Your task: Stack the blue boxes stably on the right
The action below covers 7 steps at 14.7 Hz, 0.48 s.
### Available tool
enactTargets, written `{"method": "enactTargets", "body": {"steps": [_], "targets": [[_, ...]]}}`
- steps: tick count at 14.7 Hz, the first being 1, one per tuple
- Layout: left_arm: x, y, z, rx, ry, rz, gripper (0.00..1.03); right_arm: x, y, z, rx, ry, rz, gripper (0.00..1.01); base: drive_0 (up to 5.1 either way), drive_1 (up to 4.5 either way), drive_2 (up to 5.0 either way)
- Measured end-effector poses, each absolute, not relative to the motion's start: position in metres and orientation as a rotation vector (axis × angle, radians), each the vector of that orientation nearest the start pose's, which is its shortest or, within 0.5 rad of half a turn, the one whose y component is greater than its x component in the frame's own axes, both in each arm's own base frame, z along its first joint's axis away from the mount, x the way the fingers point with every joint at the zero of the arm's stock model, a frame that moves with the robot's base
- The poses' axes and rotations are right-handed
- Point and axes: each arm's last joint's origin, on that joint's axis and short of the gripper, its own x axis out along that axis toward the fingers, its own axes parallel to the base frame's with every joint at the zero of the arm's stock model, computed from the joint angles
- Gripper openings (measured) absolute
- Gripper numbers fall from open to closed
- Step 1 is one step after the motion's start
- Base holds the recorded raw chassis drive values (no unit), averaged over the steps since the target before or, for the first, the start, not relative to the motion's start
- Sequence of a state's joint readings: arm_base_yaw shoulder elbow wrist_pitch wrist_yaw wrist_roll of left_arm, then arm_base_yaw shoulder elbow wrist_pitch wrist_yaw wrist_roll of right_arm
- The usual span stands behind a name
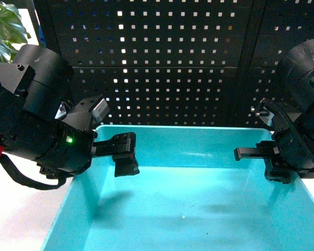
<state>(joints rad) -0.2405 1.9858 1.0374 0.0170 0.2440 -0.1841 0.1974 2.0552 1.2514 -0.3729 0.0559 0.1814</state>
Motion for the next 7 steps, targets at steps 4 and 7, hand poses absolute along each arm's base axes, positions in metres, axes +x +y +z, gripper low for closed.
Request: {"method": "enactTargets", "body": {"steps": [4, 7], "targets": [[0.3574, -0.0968, 0.1002, -0.139, 0.981, -0.320, 0.69, 0.3858, 0.0757, 0.1131, 0.012, 1.175, 0.020, 0.02, 0.0, 0.00, 0.0], [0.3545, -0.0923, 0.1006, -0.143, 0.986, -0.239, 0.39, 0.3849, 0.0787, 0.1141, 0.011, 1.176, 0.030, 0.02, 0.0, 0.00, 0.0]]}}
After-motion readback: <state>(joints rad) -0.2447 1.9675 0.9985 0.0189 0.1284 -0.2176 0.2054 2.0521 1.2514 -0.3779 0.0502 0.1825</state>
